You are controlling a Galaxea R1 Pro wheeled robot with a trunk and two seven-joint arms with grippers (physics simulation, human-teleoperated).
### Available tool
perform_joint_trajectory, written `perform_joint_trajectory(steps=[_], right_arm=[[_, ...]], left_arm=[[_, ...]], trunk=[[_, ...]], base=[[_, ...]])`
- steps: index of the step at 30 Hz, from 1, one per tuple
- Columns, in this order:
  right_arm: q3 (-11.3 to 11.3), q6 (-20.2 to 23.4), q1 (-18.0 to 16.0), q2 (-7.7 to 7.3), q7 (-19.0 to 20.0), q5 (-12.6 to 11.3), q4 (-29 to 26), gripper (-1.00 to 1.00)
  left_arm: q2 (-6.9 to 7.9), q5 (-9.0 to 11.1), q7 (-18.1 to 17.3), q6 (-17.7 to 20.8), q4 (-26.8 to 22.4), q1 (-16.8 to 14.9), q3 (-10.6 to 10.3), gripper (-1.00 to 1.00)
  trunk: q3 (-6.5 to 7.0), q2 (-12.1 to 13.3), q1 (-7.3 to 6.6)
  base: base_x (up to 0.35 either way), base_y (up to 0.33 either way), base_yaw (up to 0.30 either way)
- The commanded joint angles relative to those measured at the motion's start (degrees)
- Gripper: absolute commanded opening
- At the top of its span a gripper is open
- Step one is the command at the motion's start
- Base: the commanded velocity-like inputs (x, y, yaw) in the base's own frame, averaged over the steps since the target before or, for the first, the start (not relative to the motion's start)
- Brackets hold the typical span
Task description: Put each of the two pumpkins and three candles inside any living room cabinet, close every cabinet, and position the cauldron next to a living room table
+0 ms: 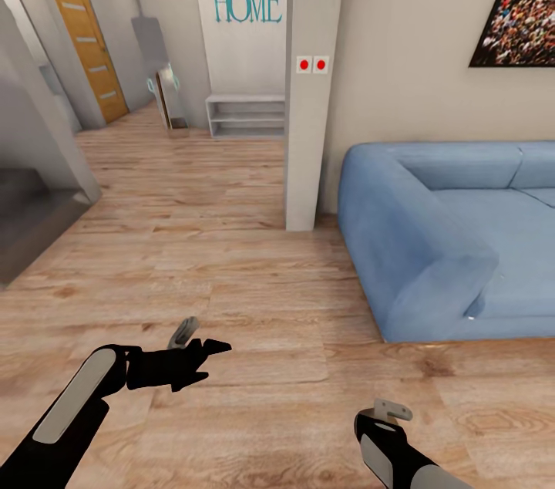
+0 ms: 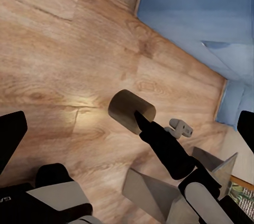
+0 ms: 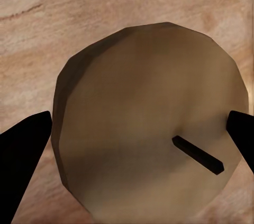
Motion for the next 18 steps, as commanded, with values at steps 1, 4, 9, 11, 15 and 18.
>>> perform_joint_trajectory(steps=[1,4,9,11,15,18], right_arm=[[0.5,0.2,0.0,-0.03,-0.4,-0.4,-0.1,-1.0],[0.5,0.3,0.0,-0.03,-0.4,-0.4,-0.1,-1.0],[0.5,0.3,0.0,-0.03,-0.4,-0.4,-0.1,-1.0],[0.5,0.3,0.0,-0.03,-0.4,-0.3,-0.1,-1.0],[0.5,0.3,0.0,-0.01,-0.4,-0.3,-0.1,-1.0],[0.5,0.2,-0.1,-0.02,-0.4,-0.3,-0.1,-1.0]], left_arm=[[0.04,0.6,0.6,0.0,0.0,0.0,-0.1,1.0],[0.05,0.6,0.6,0.0,0.0,0.0,-0.1,1.0],[0.07,0.6,0.6,0.0,0.0,0.0,0.0,1.0],[0.1,0.6,0.5,0.0,0.0,0.0,0.1,1.0],[0.17,0.6,0.5,0.0,0.0,0.0,0.2,1.0],[0.15,0.6,0.5,0.0,0.0,0.0,0.3,1.0]], trunk=[[0.14,0.4,-0.23],[0.68,1.6,-0.89],[1.22,2.8,-1.55],[1.22,2.8,-1.55],[1.22,2.8,-1.55],[1.22,2.8,-1.55]], base=[[0.0,0.0,0.0],[0.0,0.0,0.0],[0.0,0.0,0.034],[0.0,0.0,0.082],[0.0,0.0,0.154],[0.0,0.0,0.262]])
